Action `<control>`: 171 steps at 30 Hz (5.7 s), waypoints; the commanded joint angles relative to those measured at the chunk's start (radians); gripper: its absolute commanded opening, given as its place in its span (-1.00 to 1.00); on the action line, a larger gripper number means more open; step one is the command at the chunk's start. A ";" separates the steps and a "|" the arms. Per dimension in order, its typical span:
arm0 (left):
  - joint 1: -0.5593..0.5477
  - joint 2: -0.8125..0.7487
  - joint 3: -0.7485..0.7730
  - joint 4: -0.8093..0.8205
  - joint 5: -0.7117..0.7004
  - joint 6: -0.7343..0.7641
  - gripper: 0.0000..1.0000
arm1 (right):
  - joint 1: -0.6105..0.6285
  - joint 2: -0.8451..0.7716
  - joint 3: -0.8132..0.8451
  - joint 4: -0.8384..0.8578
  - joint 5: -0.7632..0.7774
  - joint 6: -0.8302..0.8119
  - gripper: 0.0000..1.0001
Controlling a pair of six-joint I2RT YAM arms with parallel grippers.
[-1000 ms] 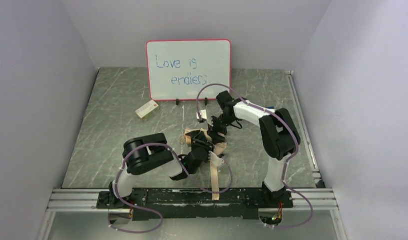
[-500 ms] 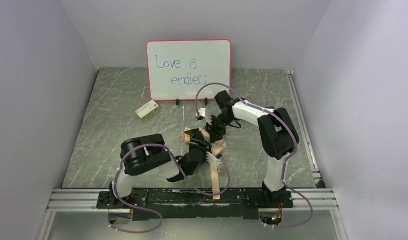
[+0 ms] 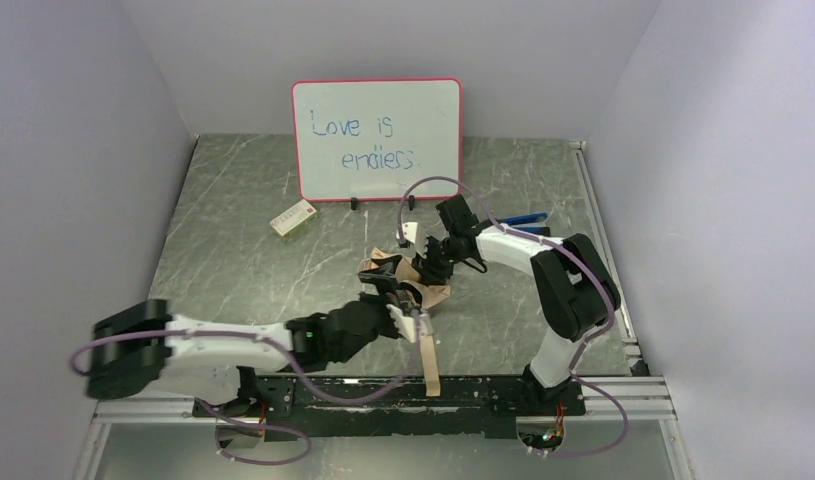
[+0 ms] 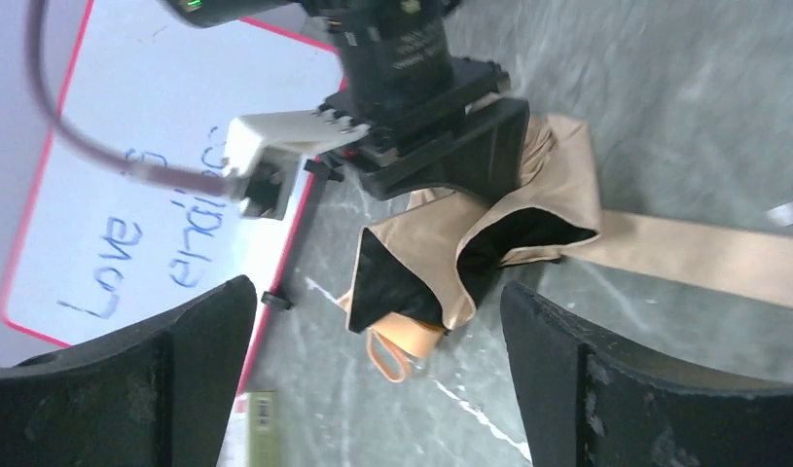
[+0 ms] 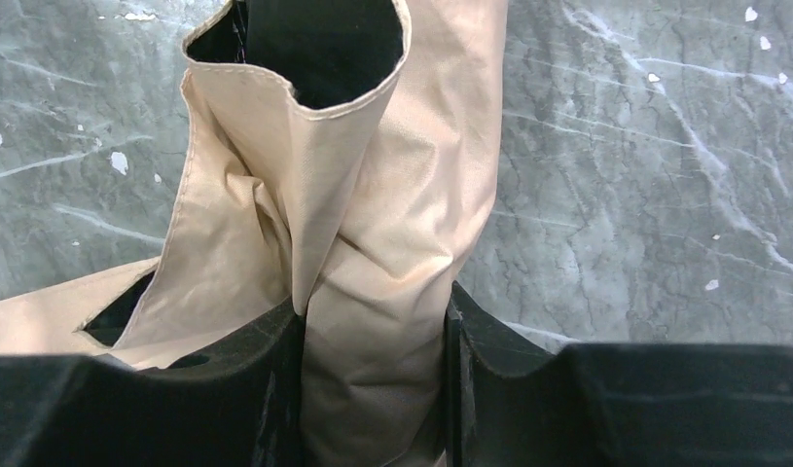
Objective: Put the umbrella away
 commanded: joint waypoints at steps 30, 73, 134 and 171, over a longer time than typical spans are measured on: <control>0.605 -0.149 0.229 -0.432 0.809 -0.315 0.88 | 0.362 -0.227 -0.663 0.744 0.747 -0.139 -0.64; 0.679 0.629 0.740 -1.067 1.349 -0.076 0.76 | 0.584 -0.168 -0.731 0.881 0.906 -0.191 -0.67; 0.582 0.581 0.627 -0.869 0.849 0.002 -0.90 | 0.608 -1.264 -0.612 0.392 0.971 0.515 0.27; 0.362 0.572 0.341 -0.422 0.373 0.126 -0.90 | -0.096 -0.654 -0.227 0.316 0.768 0.878 0.34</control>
